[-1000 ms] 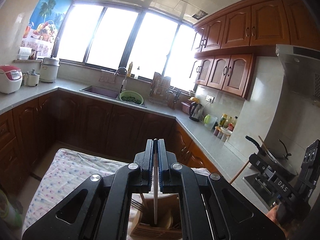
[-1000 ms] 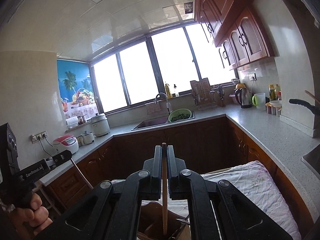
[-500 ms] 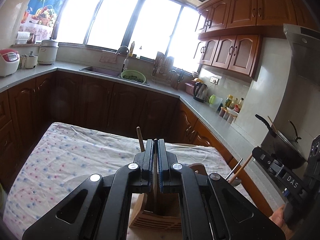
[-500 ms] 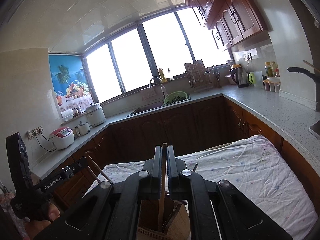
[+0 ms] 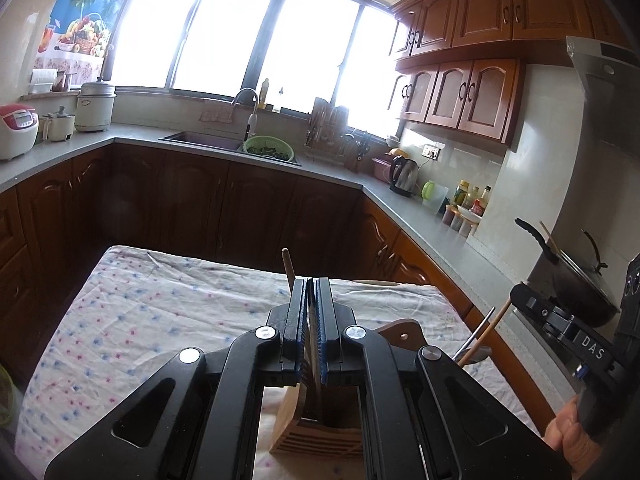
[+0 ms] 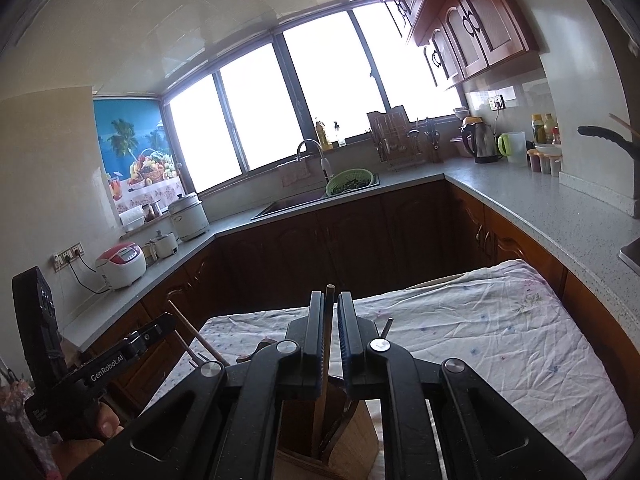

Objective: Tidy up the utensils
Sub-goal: 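Open both tools to release the chopsticks into the holder, then move both open tools back down toward the remaining chopsticks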

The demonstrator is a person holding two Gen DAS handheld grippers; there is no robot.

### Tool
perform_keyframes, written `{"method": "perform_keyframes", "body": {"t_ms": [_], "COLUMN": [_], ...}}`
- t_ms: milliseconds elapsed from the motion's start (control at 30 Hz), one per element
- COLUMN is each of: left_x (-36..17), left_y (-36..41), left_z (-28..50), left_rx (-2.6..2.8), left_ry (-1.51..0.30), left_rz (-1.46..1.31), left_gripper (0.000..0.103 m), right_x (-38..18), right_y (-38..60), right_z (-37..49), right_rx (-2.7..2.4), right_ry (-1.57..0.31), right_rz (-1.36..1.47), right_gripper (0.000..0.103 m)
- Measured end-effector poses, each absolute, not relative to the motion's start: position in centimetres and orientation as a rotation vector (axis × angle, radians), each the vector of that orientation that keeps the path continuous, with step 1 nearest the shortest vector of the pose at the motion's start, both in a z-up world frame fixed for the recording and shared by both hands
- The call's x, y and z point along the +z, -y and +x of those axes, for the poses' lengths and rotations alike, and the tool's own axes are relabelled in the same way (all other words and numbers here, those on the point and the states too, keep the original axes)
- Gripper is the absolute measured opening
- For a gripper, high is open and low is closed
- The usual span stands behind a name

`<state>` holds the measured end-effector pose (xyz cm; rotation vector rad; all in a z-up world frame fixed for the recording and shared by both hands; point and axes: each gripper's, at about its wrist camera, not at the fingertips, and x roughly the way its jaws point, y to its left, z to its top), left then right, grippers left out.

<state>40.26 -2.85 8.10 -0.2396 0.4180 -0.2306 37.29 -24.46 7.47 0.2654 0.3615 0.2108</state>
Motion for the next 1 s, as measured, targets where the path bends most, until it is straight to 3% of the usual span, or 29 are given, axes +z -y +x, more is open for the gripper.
{"method": "perform_keyframes", "body": {"t_ms": [33, 100, 133, 167, 200, 233, 300, 333, 367, 400, 467, 567, 1000], "left_x": [8.2, 8.3, 8.3, 8.4, 8.6, 8.7, 8.9, 9.0, 9.0, 9.0, 9.0, 8.7, 5.1], "left_y": [2.9, 2.7, 2.5, 2.2, 1.9, 1.8, 1.4, 1.2, 0.9, 0.7, 0.1, -0.7, -2.6], "left_z": [40.2, 40.0, 39.8, 39.4, 38.9, 38.6, 37.9, 37.5, 37.0, 36.5, 35.4, 33.7, 26.9], "left_rx": [-0.231, -0.235, -0.228, -0.217, -0.21, -0.209, -0.215, -0.21, -0.201, -0.195, -0.193, -0.177, -0.147], "left_ry": [-0.42, -0.43, -0.426, -0.409, -0.393, -0.389, -0.391, -0.39, -0.391, -0.389, -0.389, -0.411, -0.563], "left_rz": [-0.237, -0.244, -0.255, -0.267, -0.274, -0.274, -0.282, -0.286, -0.288, -0.292, -0.295, -0.291, -0.306], "left_gripper": [0.005, 0.019, 0.039, 0.049, 0.05, 0.051, 0.057, 0.066, 0.076, 0.079, 0.082, 0.088, 0.089], "right_x": [7.5, 7.5, 7.6, 7.7, 7.8, 7.9, 8.2, 8.3, 8.3, 8.3, 8.4, 8.2, 4.9], "right_y": [24.5, 24.6, 24.7, 24.8, 25.0, 25.1, 25.4, 25.5, 25.7, 25.9, 26.0, 25.8, 26.7], "right_z": [37.3, 37.2, 37.2, 37.0, 36.9, 36.6, 36.1, 35.9, 35.7, 35.4, 34.5, 32.9, 26.4], "right_rx": [0.211, 0.211, 0.21, 0.209, 0.209, 0.211, 0.204, 0.204, 0.206, 0.209, 0.221, 0.236, 0.236], "right_ry": [-0.365, -0.369, -0.369, -0.368, -0.364, -0.356, -0.343, -0.343, -0.344, -0.343, -0.331, -0.334, -0.44], "right_rz": [0.265, 0.271, 0.275, 0.28, 0.286, 0.293, 0.299, 0.305, 0.315, 0.327, 0.34, 0.329, 0.359], "right_gripper": [0.01, 0.014, 0.017, 0.026, 0.038, 0.044, 0.047, 0.049, 0.06, 0.074, 0.084, 0.09, 0.091]}}
